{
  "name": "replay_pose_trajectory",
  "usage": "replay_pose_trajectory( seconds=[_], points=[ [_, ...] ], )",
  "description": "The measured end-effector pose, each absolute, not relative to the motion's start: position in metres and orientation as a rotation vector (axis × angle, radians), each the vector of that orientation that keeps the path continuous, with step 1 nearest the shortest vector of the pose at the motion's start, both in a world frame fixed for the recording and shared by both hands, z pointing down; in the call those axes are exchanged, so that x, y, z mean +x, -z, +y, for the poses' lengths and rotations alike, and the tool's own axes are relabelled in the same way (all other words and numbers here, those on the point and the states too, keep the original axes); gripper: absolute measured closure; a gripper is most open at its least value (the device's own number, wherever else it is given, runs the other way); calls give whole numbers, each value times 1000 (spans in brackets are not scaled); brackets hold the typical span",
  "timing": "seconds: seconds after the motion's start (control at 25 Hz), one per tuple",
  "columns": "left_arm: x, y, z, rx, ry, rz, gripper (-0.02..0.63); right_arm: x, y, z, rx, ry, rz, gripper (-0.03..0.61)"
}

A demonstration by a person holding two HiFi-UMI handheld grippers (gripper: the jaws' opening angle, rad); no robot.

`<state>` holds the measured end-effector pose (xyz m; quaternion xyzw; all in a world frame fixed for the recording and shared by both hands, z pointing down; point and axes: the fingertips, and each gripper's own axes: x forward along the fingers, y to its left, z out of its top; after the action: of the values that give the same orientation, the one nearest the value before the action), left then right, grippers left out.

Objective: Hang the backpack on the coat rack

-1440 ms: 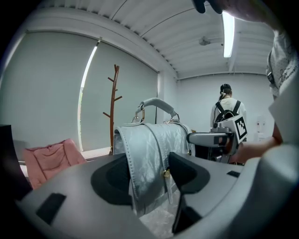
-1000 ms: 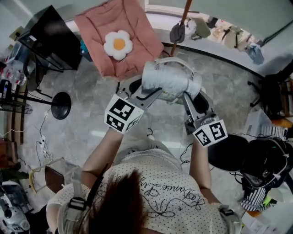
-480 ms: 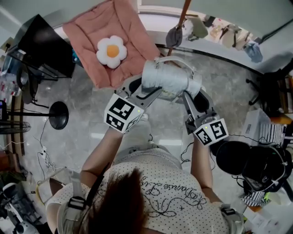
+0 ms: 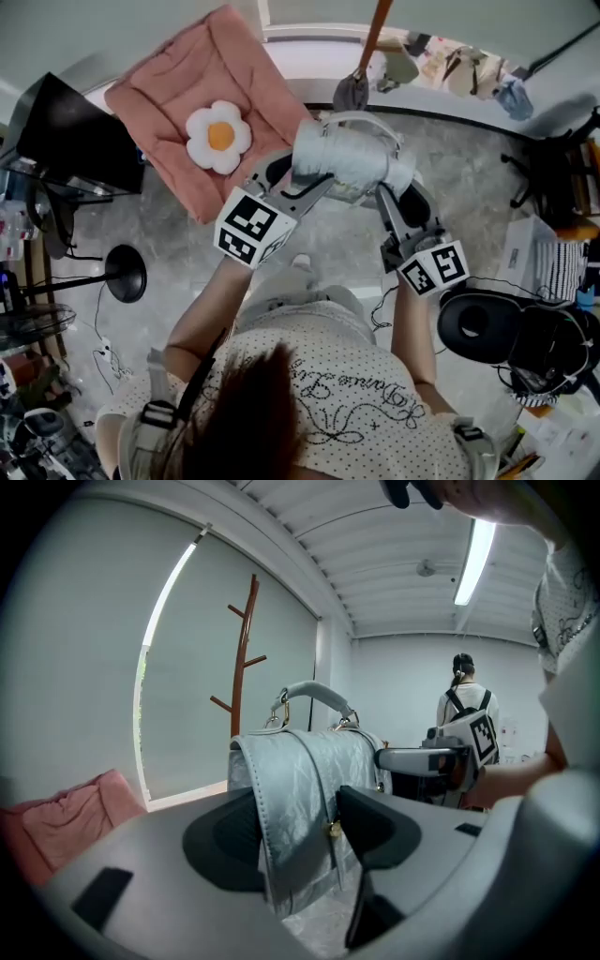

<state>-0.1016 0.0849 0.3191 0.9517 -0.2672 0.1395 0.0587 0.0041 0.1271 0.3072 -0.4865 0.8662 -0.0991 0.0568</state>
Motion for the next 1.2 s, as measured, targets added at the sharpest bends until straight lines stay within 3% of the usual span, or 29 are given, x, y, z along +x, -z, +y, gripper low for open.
replay_pose_trajectory(
  seconds=[0.52,1.2],
  points=[
    [-70,-345,28,2839,-445,-726,371,34,-330,73,-1540,388,2606,413],
    [6,-353,-51,2747,-437,-1005,371,116,-340,-27,-1265,355,2753,413]
  ],
)
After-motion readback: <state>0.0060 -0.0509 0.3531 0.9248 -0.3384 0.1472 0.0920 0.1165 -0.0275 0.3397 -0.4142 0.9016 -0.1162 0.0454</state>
